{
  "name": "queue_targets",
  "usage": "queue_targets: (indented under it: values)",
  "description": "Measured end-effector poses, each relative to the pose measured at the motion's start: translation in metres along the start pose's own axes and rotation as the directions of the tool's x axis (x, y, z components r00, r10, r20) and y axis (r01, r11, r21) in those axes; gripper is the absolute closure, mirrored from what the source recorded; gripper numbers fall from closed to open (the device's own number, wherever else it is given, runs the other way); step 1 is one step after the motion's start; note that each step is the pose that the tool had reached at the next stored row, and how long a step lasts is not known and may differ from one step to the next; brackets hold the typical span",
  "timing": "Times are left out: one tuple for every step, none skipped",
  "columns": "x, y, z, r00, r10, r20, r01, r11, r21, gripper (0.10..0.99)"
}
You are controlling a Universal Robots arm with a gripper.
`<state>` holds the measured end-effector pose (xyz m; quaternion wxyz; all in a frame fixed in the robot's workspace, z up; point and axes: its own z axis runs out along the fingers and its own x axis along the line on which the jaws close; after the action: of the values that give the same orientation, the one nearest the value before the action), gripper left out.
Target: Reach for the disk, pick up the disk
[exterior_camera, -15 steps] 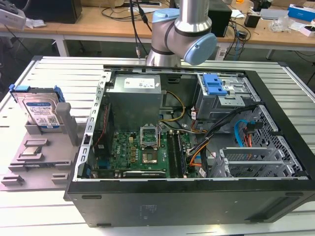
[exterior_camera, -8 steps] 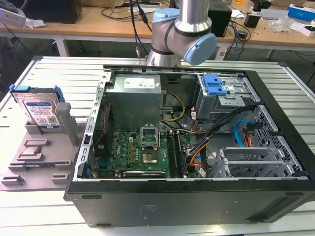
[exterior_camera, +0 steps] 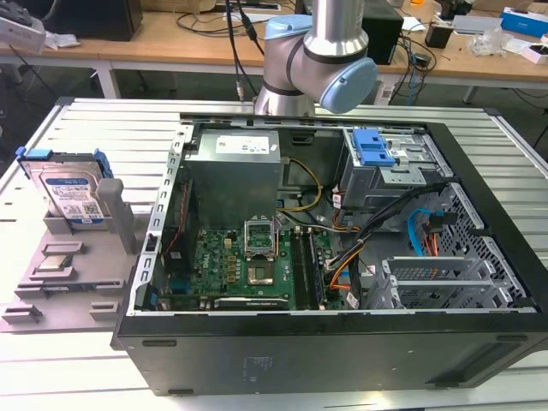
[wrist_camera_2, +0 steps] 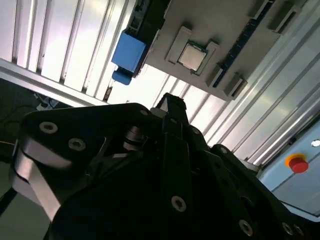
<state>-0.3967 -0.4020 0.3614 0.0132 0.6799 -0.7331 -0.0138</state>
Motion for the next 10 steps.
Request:
queue_targets:
  values:
    - [0.0,0.0,0.0003,0.9994,0.034,0.0012,-0.034,0.9994,0.0,0.98]
    - [0.0,0.0,0.0004,0.9988,0.048,0.0017,-0.048,0.9988,0.0,0.98]
    - [0.0,0.0,0.0005,0.9978,0.067,0.0023,-0.067,0.9978,0.0,0.98]
    - [0.0,0.0,0.0005,0.9975,0.071,0.0024,-0.071,0.9975,0.0,0.98]
    - [0.0,0.0,0.0005,0.9975,0.071,0.0024,-0.071,0.9975,0.0,0.98]
    - [0.0,-0.0001,0.0005,0.9974,0.072,0.0024,-0.072,0.9974,0.0,0.98]
    - [0.0,0.0,0.0005,0.9974,0.072,0.0024,-0.072,0.9974,0.0,0.98]
    - [0.0,0.0,0.0005,0.9973,0.073,0.0024,-0.073,0.9974,0.0,0.98]
    - [0.0,0.0,0.0005,0.9973,0.073,0.0025,-0.073,0.9973,0.0,0.98]
    - [0.0,0.0,0.0005,0.9973,0.073,0.0025,-0.073,0.9973,0.0,0.973]
